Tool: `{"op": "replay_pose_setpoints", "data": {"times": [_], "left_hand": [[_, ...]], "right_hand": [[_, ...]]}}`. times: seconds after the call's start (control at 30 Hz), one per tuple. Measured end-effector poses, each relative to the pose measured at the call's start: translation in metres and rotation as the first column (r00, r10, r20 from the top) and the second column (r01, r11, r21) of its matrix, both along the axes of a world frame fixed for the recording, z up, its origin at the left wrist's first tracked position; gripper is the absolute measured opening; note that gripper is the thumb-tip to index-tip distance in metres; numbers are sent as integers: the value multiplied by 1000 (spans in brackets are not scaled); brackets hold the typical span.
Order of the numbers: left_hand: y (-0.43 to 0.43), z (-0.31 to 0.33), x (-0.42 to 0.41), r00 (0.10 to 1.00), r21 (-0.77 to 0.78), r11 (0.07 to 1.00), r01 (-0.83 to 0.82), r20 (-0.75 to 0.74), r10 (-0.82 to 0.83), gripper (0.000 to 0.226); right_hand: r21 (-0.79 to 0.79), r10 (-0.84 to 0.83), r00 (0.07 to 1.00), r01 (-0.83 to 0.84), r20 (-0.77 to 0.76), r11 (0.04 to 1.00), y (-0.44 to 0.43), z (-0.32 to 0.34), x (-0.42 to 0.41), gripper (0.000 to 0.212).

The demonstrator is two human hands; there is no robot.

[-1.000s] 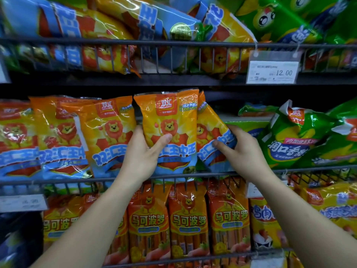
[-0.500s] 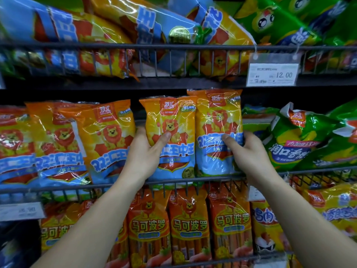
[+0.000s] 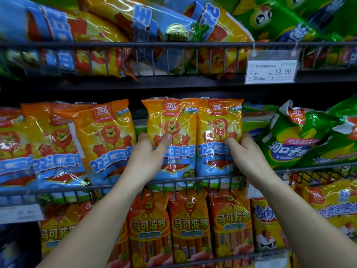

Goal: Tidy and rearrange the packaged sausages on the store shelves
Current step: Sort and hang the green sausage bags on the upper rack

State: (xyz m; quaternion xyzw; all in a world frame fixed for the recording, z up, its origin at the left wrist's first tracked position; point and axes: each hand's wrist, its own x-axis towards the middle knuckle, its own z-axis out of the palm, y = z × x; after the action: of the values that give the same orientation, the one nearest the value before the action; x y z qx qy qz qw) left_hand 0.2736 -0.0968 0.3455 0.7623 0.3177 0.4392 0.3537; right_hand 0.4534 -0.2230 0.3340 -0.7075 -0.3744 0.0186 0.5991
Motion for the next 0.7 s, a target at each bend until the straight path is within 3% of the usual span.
{"op": "replay_pose_setpoints", "data": {"times": [0.2,0.47,0.6,0.7], "left_hand": [[-5,-1,-8,997,21,999,-33,-68,35,43],[-13,-7,-27,1000,240,971,-13,-18,18,41],[-19,-7,-29,995,452,888,-83,84,51,56],[-24,-9,-23,990,602,788,-130,129,65,49]], "right_hand": [[47,-81,996,79,41,996,1,-2,-4,26],[245,-207,968,168,143,955,-1,-11,-13,33],[308,-271,939,200,210,930,-8,-18,-18,43],[359,-322,906,214,274,908,-20,-27,-20,42]]}}
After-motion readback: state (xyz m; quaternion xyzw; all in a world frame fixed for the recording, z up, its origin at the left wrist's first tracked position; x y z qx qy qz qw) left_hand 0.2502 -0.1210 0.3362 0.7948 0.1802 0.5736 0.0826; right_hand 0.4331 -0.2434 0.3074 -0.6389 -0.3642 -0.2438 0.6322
